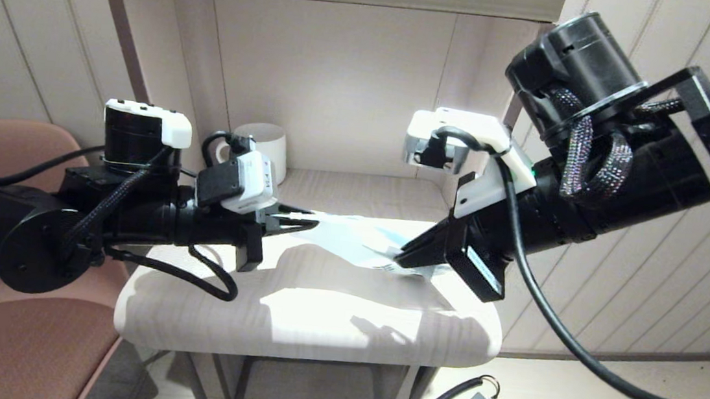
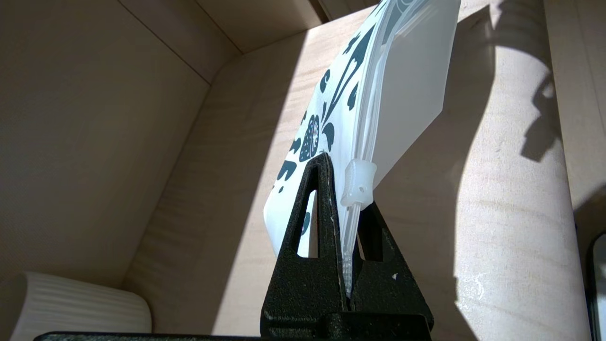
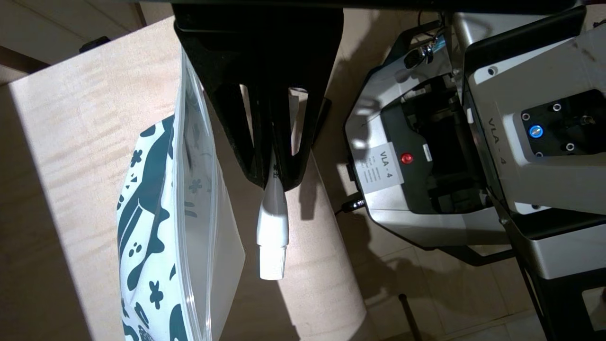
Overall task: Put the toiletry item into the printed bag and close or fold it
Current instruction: Place the toothpaste in the storage bag
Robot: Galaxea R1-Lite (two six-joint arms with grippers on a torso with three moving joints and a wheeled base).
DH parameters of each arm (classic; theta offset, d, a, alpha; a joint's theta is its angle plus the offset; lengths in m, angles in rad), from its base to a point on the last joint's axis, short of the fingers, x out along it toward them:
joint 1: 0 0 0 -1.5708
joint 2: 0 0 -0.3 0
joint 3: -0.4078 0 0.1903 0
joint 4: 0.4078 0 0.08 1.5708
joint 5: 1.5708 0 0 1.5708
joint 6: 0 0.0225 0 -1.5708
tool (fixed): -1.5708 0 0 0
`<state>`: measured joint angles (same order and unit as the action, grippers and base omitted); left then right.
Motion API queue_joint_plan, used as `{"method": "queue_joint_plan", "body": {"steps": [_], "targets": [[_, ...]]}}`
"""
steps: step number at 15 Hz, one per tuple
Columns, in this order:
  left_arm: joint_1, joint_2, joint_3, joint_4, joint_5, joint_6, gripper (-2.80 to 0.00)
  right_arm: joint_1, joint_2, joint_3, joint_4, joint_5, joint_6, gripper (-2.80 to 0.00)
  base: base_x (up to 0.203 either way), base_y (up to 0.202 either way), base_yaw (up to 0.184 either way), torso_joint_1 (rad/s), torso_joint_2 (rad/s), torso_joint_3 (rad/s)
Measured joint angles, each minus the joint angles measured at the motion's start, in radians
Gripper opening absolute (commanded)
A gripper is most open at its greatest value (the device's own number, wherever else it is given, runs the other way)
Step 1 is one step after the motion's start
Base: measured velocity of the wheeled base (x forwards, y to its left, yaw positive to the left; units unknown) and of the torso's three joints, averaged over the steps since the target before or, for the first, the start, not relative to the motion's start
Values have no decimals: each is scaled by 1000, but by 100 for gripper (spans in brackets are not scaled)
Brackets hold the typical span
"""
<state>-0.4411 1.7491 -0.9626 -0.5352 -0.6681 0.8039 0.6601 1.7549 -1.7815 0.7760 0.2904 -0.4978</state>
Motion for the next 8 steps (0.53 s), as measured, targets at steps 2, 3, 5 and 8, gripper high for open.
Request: {"method": "queue_joint_plan", "body": {"steps": [2,3,5,8], "targets": [[0,3,3,0,0,1,-280,-28,-9,6,0,0,0,-280,0,0,0,0,0,0],[0,4,3,0,0,1,-280,-38,-13,9,0,0,1,-280,0,0,0,0,0,0],[0,7,3,0,-1,1,-280,-43,-26,14,0,0,0,-280,0,0,0,0,0,0],[0,9,2,0,-2,0,-280,-48,-31,32,0,0,-1,-280,0,0,0,0,0,0]]}}
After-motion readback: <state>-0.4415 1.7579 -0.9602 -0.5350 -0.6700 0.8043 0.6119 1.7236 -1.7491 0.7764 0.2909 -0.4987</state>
